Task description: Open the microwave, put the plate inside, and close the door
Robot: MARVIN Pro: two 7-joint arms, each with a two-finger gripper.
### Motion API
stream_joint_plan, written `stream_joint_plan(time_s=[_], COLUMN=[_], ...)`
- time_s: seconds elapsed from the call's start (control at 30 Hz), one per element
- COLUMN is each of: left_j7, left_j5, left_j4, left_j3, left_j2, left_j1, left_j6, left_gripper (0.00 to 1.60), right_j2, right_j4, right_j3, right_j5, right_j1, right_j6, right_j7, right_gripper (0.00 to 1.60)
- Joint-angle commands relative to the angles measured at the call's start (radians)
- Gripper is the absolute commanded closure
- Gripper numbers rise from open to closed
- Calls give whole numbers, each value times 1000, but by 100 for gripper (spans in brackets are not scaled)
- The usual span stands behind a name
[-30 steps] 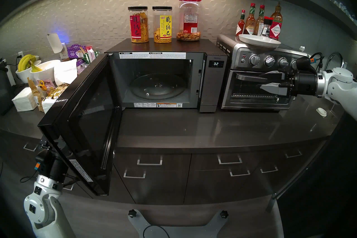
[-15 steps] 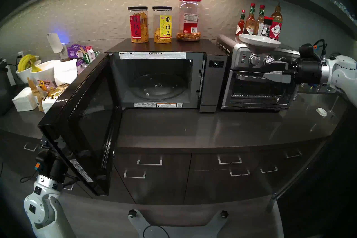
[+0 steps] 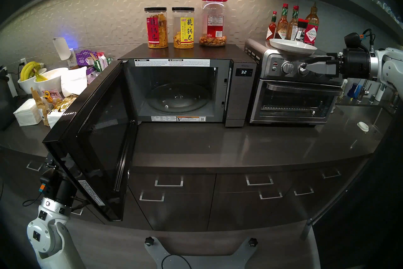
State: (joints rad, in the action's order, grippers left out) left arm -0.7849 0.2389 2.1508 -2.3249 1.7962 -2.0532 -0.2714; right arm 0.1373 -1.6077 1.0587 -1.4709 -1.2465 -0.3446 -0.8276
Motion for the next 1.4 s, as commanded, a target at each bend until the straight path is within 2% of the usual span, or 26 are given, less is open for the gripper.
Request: stream_joint_plan(time_s=[0.0, 0.53, 0.87, 1.37], left_j7=[-2, -1, -1, -1], left_j5=[2, 2, 2, 2], left_j4=[21, 22, 22, 22], left_j3=[0, 1, 1, 1], left_j2=[2, 3, 2, 2], left_j1=[-3, -3, -3, -3], left_j6=[-2, -1, -1, -1], left_gripper=[0, 0, 0, 0], right_j2=[55, 200, 254, 319], right_j4=[41, 143, 186, 250], right_j3=[-42, -66, -88, -97], right_j5=[-44, -128, -168, -136], right_j1=[-29, 63, 111, 154], right_j6=[-22, 15, 39, 76], right_j7=[-13, 38, 60, 78], right_gripper=[0, 0, 0, 0])
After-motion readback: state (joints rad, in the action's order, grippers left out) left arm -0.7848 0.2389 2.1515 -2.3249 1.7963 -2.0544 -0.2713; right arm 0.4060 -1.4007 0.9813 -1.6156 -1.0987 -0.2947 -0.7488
